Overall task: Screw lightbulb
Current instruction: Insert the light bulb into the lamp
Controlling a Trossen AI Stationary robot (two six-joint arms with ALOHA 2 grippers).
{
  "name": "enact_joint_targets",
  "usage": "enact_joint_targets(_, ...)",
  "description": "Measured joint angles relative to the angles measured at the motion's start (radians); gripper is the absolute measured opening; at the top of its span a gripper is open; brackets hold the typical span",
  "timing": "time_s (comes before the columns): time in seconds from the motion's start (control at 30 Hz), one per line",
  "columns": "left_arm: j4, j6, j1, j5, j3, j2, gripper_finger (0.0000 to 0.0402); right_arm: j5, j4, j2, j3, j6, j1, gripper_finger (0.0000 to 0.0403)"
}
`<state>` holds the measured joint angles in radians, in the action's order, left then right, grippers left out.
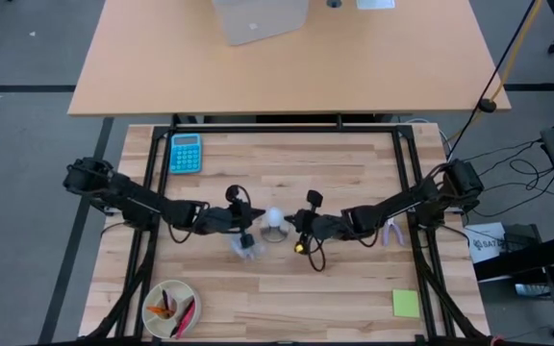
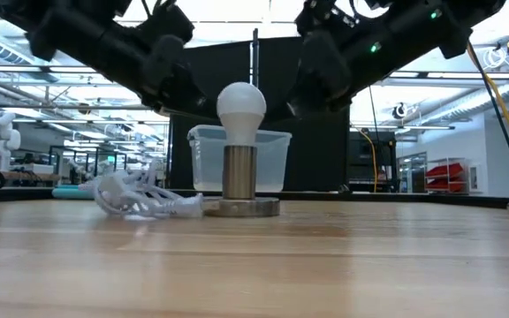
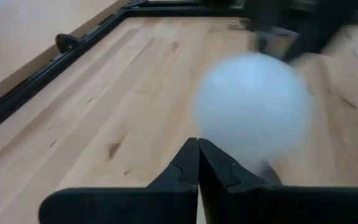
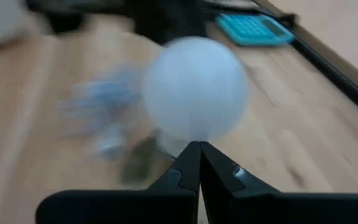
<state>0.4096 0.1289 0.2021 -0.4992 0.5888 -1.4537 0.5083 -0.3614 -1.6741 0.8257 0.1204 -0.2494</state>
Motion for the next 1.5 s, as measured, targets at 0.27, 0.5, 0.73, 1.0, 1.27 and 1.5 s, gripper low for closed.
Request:
enact_joint_targets(0.27,0.007,0.022,-0.061,0.038,0.002,-0.015,0.0,0.008,-0.004,0.0,0.002,0.004,-0.04,0.0)
enact_joint_targets(0.5,0.038,-0.026,-0.036,0.031,0.002,0.032,0.0,0.038,0.087,0.0,0.002,0.008,-0.086,0.0)
enact_joint_targets(0.73,0.012,-0.114,0.062,-0.016,0.002,0.186,0.0,0.094,0.086,0.0,0.002,-0.025,-0.127,0.0)
enact_joint_targets(1.0,-0.19,-0.194,0.211,-0.206,0.002,0.418,0.0,0.094,0.023,0.034,0.0,-0.164,-0.16,0.0)
enact_joint_targets(1.27,-0.342,-0.195,0.322,-0.305,0.002,0.547,0.0,0.098,-0.145,0.22,-0.142,-0.275,-0.164,0.0)
enact_joint_targets(1.5,-0.347,-0.195,0.344,-0.301,-0.032,0.56,0.0,0.098,-0.332,0.447,-0.377,-0.338,-0.164,0.0)
